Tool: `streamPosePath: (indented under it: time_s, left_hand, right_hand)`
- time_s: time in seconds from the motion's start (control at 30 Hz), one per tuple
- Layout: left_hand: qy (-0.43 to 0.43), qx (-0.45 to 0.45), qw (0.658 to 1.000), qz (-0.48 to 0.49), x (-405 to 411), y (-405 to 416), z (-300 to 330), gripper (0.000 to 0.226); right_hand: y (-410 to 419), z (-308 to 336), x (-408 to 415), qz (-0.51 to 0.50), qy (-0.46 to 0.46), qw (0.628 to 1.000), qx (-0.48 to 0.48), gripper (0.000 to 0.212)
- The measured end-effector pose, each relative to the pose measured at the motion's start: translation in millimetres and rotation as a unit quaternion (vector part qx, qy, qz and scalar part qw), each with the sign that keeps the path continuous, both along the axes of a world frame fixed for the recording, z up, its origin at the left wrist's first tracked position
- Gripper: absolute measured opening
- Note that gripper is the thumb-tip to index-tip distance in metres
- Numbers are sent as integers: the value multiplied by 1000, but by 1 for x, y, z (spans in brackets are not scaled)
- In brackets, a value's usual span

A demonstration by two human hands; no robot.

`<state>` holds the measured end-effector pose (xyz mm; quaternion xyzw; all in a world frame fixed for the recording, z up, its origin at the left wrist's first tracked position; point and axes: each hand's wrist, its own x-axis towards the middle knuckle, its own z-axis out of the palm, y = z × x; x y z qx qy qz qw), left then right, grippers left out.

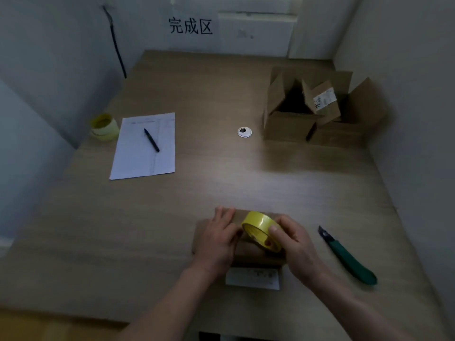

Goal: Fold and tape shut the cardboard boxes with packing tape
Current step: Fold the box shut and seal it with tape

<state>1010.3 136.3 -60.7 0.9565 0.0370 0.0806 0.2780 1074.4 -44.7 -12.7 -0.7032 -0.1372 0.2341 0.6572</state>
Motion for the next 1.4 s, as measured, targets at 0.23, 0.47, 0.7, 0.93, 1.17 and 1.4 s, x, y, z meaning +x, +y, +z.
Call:
streamPosePath:
  time_s: [0.23,0.47,0.7,0.93,1.17,1.4]
  left_hand:
    - [-37,-150,984,86,20,4,40,36]
    - [119,-315,941,34,27,-7,53,41]
    - [124,-302,945,-13,37,-6,66,36]
    - [209,-262,940,-68,57,11,83,17]
    - [26,-135,987,-88,50,10,84,5]
    - [82,-417,893,149,31,8,62,21]
  right_hand:
    - [-3,-11,4,-9,-55,998,-33,39]
    - [-2,-14,2,-6,-35,999,-19,37]
    - [-1,-15,5,25,-63,997,-45,38]
    - [0,-11,8,82,-134,982,-107,26]
    - [4,-7,12,73,-89,988,-103,44]
    - [-3,-11,15,36,-106,984,-138,31]
